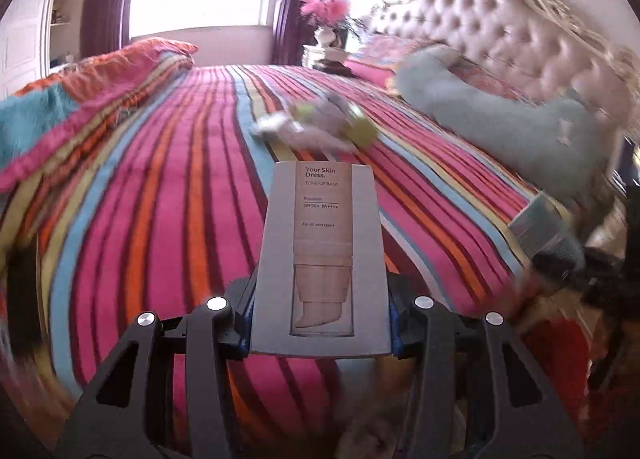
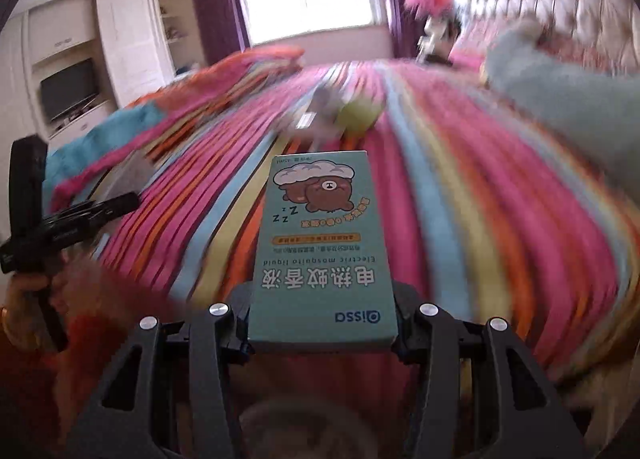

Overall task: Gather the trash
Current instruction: 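Carry both boxes over the wastebasket and open both grippers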

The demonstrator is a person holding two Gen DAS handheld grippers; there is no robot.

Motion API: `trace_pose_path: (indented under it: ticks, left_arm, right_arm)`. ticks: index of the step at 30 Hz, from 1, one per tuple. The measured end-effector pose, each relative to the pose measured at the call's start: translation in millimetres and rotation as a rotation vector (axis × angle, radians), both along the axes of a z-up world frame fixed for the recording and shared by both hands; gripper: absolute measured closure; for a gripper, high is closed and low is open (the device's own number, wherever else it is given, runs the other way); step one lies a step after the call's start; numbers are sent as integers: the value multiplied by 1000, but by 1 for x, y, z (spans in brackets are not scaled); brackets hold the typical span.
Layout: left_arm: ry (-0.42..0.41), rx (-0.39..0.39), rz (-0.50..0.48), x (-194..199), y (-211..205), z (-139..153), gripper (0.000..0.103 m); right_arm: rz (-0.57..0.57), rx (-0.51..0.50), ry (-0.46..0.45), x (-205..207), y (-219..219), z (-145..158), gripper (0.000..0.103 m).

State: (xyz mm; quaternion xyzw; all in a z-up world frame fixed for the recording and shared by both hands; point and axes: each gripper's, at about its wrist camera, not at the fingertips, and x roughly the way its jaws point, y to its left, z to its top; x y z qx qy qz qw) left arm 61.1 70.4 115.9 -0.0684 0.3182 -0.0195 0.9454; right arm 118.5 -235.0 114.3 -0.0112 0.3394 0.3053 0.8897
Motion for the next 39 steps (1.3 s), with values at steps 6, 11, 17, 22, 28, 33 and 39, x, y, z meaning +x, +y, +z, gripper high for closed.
trace_pose_path:
  ticks: [6,11,17,22,28,33,39]
  left_arm:
    - [208,-57,-116,-60,-62,-75,56]
    - [422,-16,-169,-60,-99,-159,56]
    - [644,-30,-213,-36,-125,-243,56]
    - [727,-41,-225,-29,-133,-267,56]
    - [789,-63,-220,-23,-136,-282,47]
    - [836,-66,-190,-26,-127,-291,27]
    - [824,-77,-179,-27,-123,-287,22]
  right_arm:
    - [79,-82,280,-70,2,-80,56]
    - [33,-238,394,-68,6,-147,56]
    - [39,-299,554,-52,20,-200,56]
    - [49,-337,605,-41,31,-214,56]
    - [48,-370,635,-42,38,-226,55]
    - [24,-381,658,-43,41,-236,37]
    - [8,-365,648,-54,14,-232,26]
